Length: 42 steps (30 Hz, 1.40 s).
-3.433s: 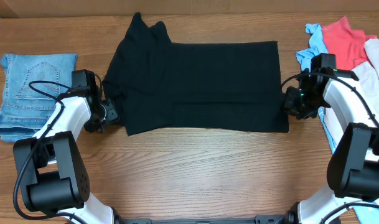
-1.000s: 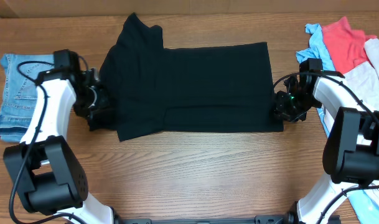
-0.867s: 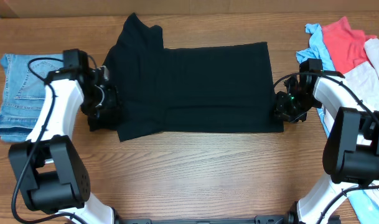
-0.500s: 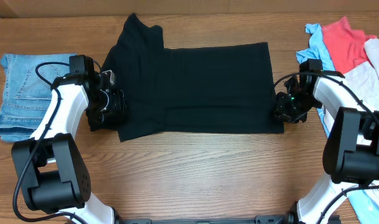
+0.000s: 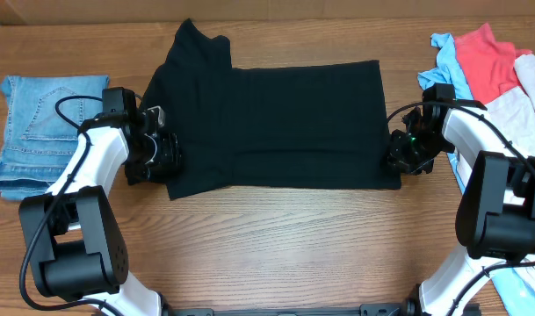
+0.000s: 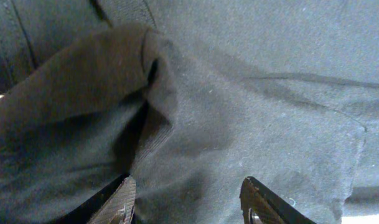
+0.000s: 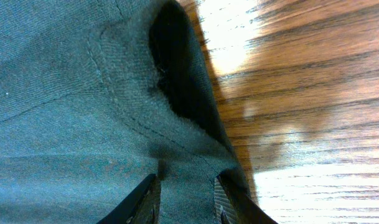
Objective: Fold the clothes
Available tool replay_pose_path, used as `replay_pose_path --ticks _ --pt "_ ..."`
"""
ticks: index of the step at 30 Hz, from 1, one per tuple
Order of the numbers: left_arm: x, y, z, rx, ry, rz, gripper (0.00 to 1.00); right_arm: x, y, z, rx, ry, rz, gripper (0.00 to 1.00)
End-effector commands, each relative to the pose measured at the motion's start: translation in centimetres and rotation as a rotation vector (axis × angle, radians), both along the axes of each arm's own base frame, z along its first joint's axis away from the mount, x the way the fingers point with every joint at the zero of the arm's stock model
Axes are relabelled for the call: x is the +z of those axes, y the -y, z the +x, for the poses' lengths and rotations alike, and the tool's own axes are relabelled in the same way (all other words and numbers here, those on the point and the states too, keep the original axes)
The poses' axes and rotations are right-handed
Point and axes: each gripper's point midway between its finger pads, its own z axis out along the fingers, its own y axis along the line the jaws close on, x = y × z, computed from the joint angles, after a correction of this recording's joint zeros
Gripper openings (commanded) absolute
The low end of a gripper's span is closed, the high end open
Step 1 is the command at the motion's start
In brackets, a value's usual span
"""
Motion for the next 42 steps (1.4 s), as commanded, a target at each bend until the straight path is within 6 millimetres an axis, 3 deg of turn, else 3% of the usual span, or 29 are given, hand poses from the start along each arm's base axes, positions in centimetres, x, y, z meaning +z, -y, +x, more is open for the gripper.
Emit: replay_pose_path --ticks 1,6,10,16,19,22,24,26,30,34,42 --pt "-0.9 -0.1 -1.1 -0.003 -0.046 0.006 0.56 -2.6 1.3 -2.0 -0.010 -0.105 -0.066 0.33" --pt "-2.1 -0.1 -2.4 -0.001 -0.079 0.013 0.55 -2.6 1.3 -2.0 -0.010 -0.104 -0.065 0.33" --pt "-2.3 -0.1 -2.0 0.032 -0.066 0.004 0.53 -2.6 1.3 -2.0 -0.010 -0.104 -0.065 0.33" --pt "-2.2 -0.1 -1.6 0.034 -0.049 0.005 0.34 -2.6 1.2 -2.0 -0.011 -0.104 -0.062 0.33" --pt "-2.2 -0.1 -1.6 0.034 -0.049 0.005 0.14 -2.6 1.2 -2.0 -0.011 -0.103 -0.062 0.33" --pt "-2.2 -0.2 -1.6 0.034 -0.048 0.006 0.09 -2.6 1.2 -2.0 -0.011 -0.103 -0.062 0.33" --pt "-2.2 -0.5 -1.7 0.039 -0.055 0.022 0.14 -2.6 1.2 -2.0 -0.011 -0.103 -0.062 0.33" --pt "-2.1 -1.5 -1.7 0.060 -0.066 0.067 0.38 -2.6 1.2 -2.0 -0.011 -0.103 -0.062 0.33" --pt "-1.8 -1.9 -1.3 0.071 -0.058 0.083 0.46 -2.6 1.2 -1.9 -0.011 -0.099 -0.062 0.33" --pt "-2.0 -3.0 -1.4 0.117 -0.070 0.140 0.47 -2.6 1.2 -1.9 -0.011 -0.099 -0.062 0.33" --pt "-2.7 -0.8 -1.2 0.093 -0.039 0.049 0.37 -2.6 1.2 -1.9 -0.011 -0.100 -0.062 0.33"
